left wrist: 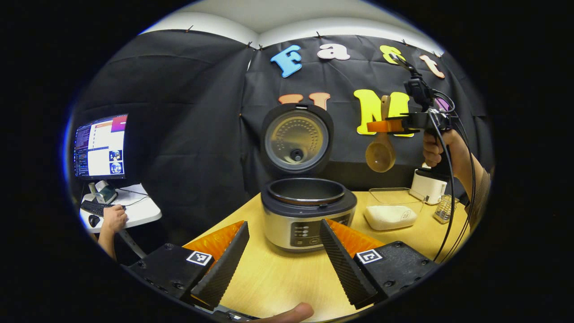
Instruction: Close the left gripper, press the button to open the rice cooker; take a wooden spoon from the chopstick holder with the right hand, scoop a spoonful of rice and pour it into the rice cooker, then put the wooden spoon back into the chopstick holder.
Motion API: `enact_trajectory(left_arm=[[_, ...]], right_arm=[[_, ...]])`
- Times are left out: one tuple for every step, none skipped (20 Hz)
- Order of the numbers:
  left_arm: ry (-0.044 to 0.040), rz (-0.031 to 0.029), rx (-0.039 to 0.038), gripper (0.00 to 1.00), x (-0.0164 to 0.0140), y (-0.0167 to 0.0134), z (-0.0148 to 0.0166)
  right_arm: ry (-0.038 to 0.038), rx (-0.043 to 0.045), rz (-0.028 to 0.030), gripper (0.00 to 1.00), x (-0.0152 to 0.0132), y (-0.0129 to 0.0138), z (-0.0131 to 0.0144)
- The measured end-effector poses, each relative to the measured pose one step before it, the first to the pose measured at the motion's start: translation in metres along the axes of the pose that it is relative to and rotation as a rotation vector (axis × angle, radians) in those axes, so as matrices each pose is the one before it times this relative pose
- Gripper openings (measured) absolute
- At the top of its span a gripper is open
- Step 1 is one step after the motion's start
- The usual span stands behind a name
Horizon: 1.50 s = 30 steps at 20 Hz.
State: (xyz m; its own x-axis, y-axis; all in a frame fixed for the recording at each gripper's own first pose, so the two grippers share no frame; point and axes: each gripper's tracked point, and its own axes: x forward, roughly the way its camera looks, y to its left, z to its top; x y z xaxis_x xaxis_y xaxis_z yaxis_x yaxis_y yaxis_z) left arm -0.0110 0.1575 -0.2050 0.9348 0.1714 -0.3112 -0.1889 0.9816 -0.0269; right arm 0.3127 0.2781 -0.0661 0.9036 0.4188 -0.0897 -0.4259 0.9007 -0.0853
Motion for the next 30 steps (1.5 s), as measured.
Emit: enact_trajectory(left_arm=[[0.00227, -0.00693, 0.00496, 1.00, 0.00186, -0.00969, 0.00043], [0.00216, -0.00736, 0.00560, 1.00, 0.00273, -0.00985, -0.00005], [0.00289, -0.01000, 0.00727, 1.00, 0.00221, -0.01029, -0.00004], [0.00172, -0.00953, 0.00765, 1.00, 0.00231, -0.01007, 0.00045], [0.00275, -0.00814, 0.00691, 1.00, 0.00187, -0.00833, -0.00017], [0.00193, -0.00714, 0.00526, 1.00, 0.00346, -0.00670, 0.00010], [0.00020, -0.00613, 0.00375, 1.00, 0.00253, -0.00754, -0.00015], [-0.00206, -0.00612, 0.00044, 1.00, 0.00184, -0.00743, 0.00056], [-0.00575, -0.00964, -0.00443, 1.00, 0.00164, -0.00747, 0.00146], [-0.00552, -0.00922, -0.00783, 1.00, 0.00334, -0.00782, 0.00181], [-0.00137, -0.00691, -0.00819, 1.00, 0.00191, -0.00596, 0.00057], [-0.00397, -0.00421, -0.00649, 1.00, 0.00211, -0.00673, 0.00139], [-0.00162, -0.00151, -0.00216, 1.00, 0.00215, -0.00372, 0.00100], [0.00094, -0.00188, 0.00152, 1.00, 0.00193, -0.00467, -0.00012], [0.00425, -0.00176, 0.00369, 1.00, 0.00217, -0.00337, -0.00022], [0.00551, -0.00215, 0.00506, 1.00, 0.00226, -0.00412, -0.00091], [0.00081, -0.00243, 0.00496, 1.00, 0.00089, -0.00376, 0.00045], [0.00043, -0.00287, 0.00384, 1.00, 0.00135, -0.00174, -0.00030], [-0.00070, -0.00303, 0.00227, 1.00, 0.00038, -0.00410, -0.00051], [-0.00258, -0.00348, 0.00440, 1.00, 0.00114, -0.00284, 0.00076], [-0.00074, -0.00174, 0.00740, 1.00, 0.00040, -0.00170, 0.00065], [0.00117, 0.00086, 0.00884, 1.00, 0.00024, -0.00030, -0.00046], [0.00007, -0.00162, 0.00641, 1.00, -0.00009, -0.00135, -0.00097], [0.00132, -0.00279, 0.00184, 1.00, 0.00038, -0.00067, -0.00085], [0.00210, -0.00058, -0.00173, 1.00, 0.00004, -0.00108, -0.00124], [0.00273, -0.00050, -0.00461, 1.00, -0.00028, -0.00039, -0.00102], [0.00254, -0.00244, -0.00594, 1.00, 0.00031, -0.00066, -0.00093], [0.00404, -0.00173, -0.00621, 1.00, 0.00071, -0.00152, -0.00108], [0.00325, -0.00394, -0.00442, 1.00, -0.00006, -0.00145, -0.00093], [0.00200, -0.00379, -0.00218, 1.00, -0.00056, -0.00193, -0.00032]], right_arm=[[-0.00038, 0.00812, -0.02667, 0.04, -0.00686, -0.01881, -0.00260], [0.00387, 0.00957, -0.02389, 0.04, -0.00699, -0.01995, -0.00557], [0.00420, 0.00802, -0.02553, 0.04, -0.00723, -0.02091, -0.00447], [0.00377, 0.00592, -0.03045, 0.04, -0.00601, -0.02109, -0.00503], [0.00338, 0.00540, -0.02932, 0.04, -0.00455, -0.02172, -0.00443], [0.00809, 0.00992, -0.02918, 0.04, -0.00502, -0.02251, -0.00504], [0.00784, 0.01379, -0.02446, 0.02, -0.00297, -0.02177, -0.00570], [0.00927, 0.01443, -0.02370, 0.04, -0.00270, -0.02066, -0.00673], [0.00914, 0.00956, -0.02414, 0.03, -0.00275, -0.01968, -0.00671], [0.00956, 0.00663, -0.02479, 0.04, -0.00172, -0.01986, -0.00661], [0.00987, 0.00572, -0.02594, 0.02, -0.00087, -0.01905, -0.00683], [0.00785, 0.00953, -0.02143, 0.02, 0.00042, -0.01754, -0.00600], [0.00832, 0.01427, -0.02441, 0.02, -0.00120, -0.01702, -0.00458], [0.00816, 0.01605, -0.02681, 0.02, -0.00006, -0.01757, -0.00465], [0.00506, 0.01152, -0.02381, 0.04, -0.00124, -0.02204, -0.00209], [0.00418, 0.00376, -0.02286, 0.04, -0.00090, -0.01579, -0.00205], [-0.00026, 0.00528, -0.02422, 0.04, -0.00033, -0.01495, -0.00172], [-0.00163, 0.01174, -0.01572, 0.04, -0.00016, -0.01149, -0.00192], [0.00374, 0.01628, -0.00477, 0.04, -0.00147, -0.00798, -0.00289], [0.00389, 0.02247, -0.00470, 0.04, -0.00470, -0.00647, -0.00453], [0.00319, 0.02108, -0.00679, 0.04, -0.00583, -0.00717, -0.00402], [0.00487, 0.01681, -0.00967, 0.04, -0.00492, -0.00810, -0.00583], [-0.00088, 0.01482, -0.00409, 0.04, -0.00602, -0.00789, -0.00420], [0.00039, 0.01815, -0.00626, 0.04, -0.00486, -0.00662, -0.00430], [0.00069, 0.01982, -0.00581, 0.04, -0.00527, -0.00569, -0.00344], [0.00308, 0.02034, -0.00192, 0.04, -0.00289, -0.00445, -0.00404], [0.00733, 0.01789, 0.00421, 0.04, -0.00335, -0.00223, -0.00409], [0.01000, 0.01244, 0.00555, 0.04, -0.00334, -0.00083, -0.00720], [0.00982, 0.00762, 0.00194, 0.04, -0.00044, -0.00191, -0.00604], [0.01116, 0.00090, -0.00069, 0.04, 0.00042, -0.00227, -0.00721]])
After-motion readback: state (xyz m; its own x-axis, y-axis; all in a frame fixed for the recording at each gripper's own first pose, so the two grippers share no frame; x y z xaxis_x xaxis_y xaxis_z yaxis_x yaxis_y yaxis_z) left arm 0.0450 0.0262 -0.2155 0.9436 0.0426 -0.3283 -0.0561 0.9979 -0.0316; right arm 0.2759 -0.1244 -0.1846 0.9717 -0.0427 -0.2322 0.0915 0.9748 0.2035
